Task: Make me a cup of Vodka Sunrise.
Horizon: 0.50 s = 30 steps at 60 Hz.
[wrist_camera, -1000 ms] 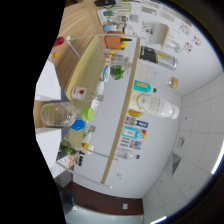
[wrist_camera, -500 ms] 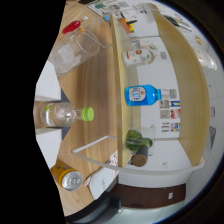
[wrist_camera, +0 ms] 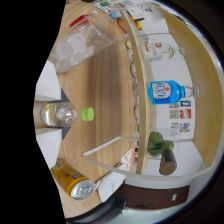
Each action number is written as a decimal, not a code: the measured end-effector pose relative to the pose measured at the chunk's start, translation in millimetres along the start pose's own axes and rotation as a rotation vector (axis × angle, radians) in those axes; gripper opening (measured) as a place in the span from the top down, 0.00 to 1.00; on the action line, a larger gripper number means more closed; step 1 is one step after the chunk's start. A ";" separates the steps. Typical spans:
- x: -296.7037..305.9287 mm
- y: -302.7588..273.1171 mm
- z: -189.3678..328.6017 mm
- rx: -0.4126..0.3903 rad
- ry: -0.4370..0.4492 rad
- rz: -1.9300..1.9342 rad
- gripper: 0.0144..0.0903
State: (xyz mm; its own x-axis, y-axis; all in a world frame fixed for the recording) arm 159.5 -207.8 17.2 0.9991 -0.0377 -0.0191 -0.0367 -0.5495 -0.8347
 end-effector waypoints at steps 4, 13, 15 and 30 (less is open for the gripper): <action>-0.7 0.4 0.3 0.000 -0.007 0.002 0.70; 1.6 1.0 -2.3 0.001 -0.017 -0.002 0.64; 3.3 1.2 -4.2 0.004 -0.012 -0.011 0.60; 6.7 -8.5 -30.4 0.018 0.020 -0.037 0.08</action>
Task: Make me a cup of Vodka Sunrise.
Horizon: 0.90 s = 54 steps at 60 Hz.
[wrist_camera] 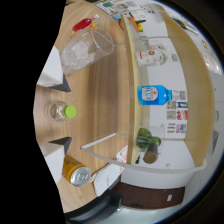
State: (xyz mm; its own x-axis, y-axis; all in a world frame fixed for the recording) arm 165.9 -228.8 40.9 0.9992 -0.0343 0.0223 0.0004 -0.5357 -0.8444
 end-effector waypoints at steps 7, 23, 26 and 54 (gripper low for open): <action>-6.2 -15.5 -25.1 0.027 0.010 -0.010 0.05; -26.8 -35.0 -101.7 0.053 0.051 -0.005 0.05; -30.5 -33.3 -113.6 0.049 0.054 0.002 0.05; -55.0 -14.9 -160.8 0.023 0.052 0.019 0.05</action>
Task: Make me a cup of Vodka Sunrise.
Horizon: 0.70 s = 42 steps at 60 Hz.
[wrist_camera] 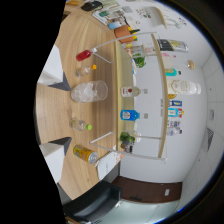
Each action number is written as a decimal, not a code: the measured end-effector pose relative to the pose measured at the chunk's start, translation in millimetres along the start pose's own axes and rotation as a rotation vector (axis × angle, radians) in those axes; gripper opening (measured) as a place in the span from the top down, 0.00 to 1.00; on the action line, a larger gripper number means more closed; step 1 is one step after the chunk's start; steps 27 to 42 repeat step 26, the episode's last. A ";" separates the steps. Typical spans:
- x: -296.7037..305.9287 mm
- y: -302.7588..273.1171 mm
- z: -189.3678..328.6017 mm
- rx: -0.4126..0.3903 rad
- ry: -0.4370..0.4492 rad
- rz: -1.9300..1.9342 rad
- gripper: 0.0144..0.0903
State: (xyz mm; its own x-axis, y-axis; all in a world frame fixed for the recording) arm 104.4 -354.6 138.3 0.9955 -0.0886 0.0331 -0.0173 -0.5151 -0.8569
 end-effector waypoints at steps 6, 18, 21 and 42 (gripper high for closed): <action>-5.2 0.4 -0.4 -0.003 -0.011 -0.009 0.05; -14.6 0.5 -0.7 -0.010 -0.020 -0.031 0.05; -15.8 0.8 -0.6 -0.012 -0.021 -0.036 0.05; -19.1 2.0 -1.0 -0.016 -0.024 -0.039 0.05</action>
